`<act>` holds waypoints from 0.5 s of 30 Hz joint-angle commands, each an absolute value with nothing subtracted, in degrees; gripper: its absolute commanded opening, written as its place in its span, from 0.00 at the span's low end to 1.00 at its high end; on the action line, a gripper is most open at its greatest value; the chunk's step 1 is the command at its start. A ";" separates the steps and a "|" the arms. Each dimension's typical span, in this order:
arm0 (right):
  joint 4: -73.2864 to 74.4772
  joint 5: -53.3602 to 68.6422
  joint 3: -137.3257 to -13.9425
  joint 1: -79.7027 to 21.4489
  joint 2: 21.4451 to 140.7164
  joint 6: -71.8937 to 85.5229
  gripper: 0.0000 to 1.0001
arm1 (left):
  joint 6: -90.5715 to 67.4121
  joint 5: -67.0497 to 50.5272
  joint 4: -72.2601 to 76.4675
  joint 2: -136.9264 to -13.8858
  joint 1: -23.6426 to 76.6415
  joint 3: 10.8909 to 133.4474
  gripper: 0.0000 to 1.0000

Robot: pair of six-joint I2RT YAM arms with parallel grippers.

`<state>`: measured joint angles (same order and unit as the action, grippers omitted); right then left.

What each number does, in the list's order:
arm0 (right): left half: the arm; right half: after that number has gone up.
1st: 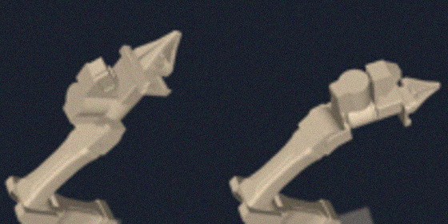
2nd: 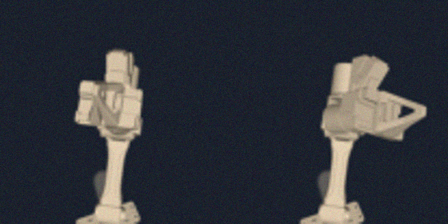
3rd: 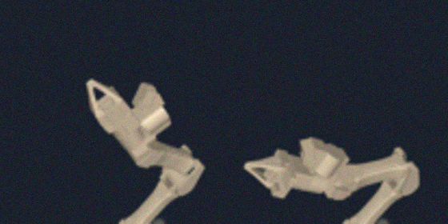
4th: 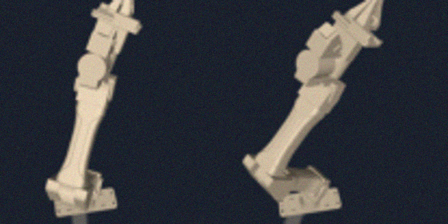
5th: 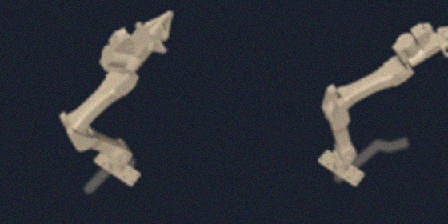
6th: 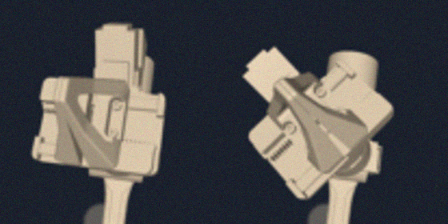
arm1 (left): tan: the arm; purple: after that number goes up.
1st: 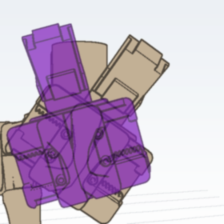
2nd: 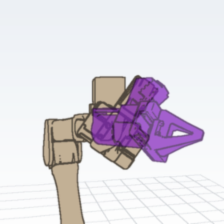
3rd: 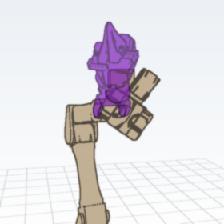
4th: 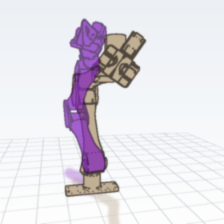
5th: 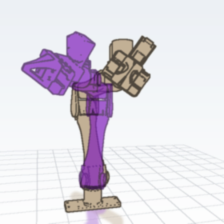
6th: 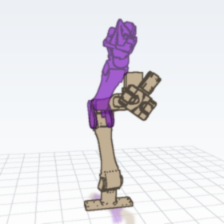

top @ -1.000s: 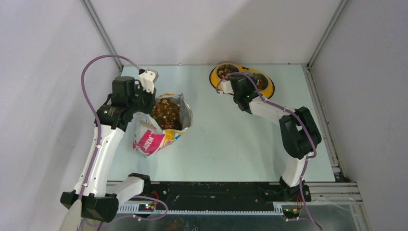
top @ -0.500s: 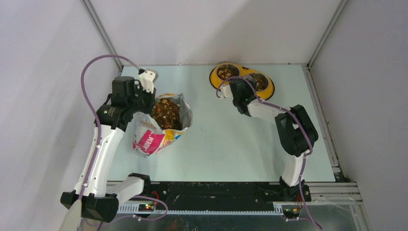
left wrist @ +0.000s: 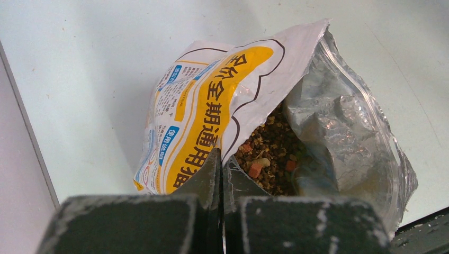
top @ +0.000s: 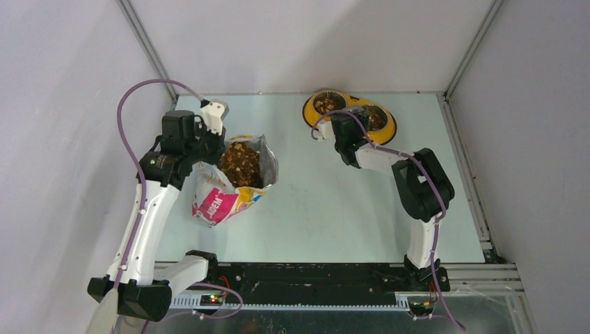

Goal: Serve the pet food
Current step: Move the pet food bowl to the center of the board.

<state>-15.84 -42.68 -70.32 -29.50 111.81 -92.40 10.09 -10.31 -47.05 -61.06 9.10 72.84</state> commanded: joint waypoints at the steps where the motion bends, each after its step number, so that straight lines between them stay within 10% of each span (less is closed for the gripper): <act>1: -18.00 -40.15 -74.96 -29.26 110.59 -92.48 0.00 | 9.92 -11.07 -45.75 -58.44 8.27 73.65 0.00; 15: -18.64 -40.09 -76.42 -28.93 110.73 -91.57 0.00 | 9.77 -11.17 -45.90 -58.58 8.26 73.98 0.00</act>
<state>-16.86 -40.14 -73.23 -29.17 111.81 -92.20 10.09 -10.57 -47.05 -61.06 8.97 72.84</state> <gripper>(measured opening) 0.244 0.003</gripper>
